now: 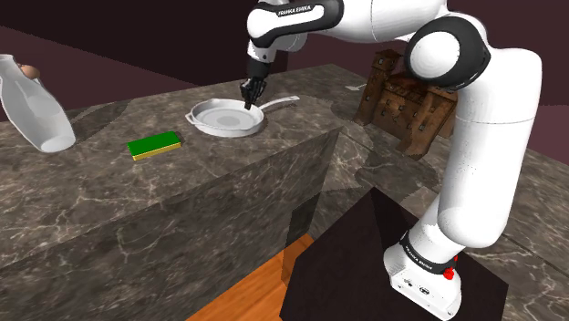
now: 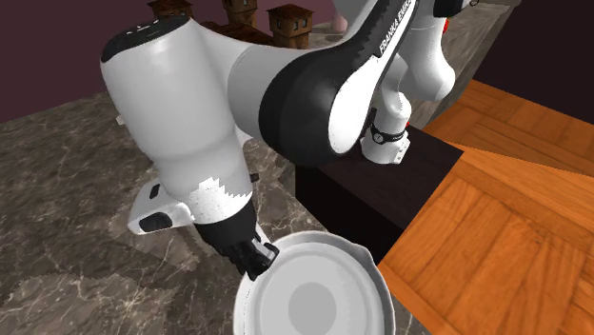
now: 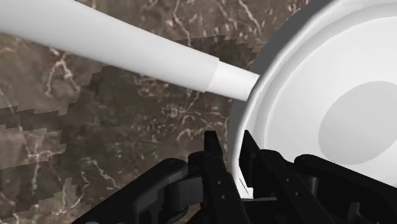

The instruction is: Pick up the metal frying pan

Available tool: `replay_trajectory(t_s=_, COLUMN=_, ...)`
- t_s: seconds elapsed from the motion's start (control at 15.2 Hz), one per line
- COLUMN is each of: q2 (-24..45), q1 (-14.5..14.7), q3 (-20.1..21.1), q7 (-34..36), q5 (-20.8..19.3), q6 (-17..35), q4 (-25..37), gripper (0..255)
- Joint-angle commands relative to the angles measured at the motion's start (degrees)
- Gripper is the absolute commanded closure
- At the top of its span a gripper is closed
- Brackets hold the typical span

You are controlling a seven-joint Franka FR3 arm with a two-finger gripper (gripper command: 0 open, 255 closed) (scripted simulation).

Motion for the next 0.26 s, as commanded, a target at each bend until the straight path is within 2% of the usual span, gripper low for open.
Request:
replay_trajectory(t_s=0.0, q2=-0.1, q1=0.0, q3=0.0, q7=0.3, q5=-0.1, q6=-1.4, q4=1.3, gripper=255)
replay_trajectory(t_s=0.2, q2=-0.3, q1=0.0, q3=0.0, q7=0.5, q5=-0.2, q6=-2.2, q4=2.0, gripper=255)
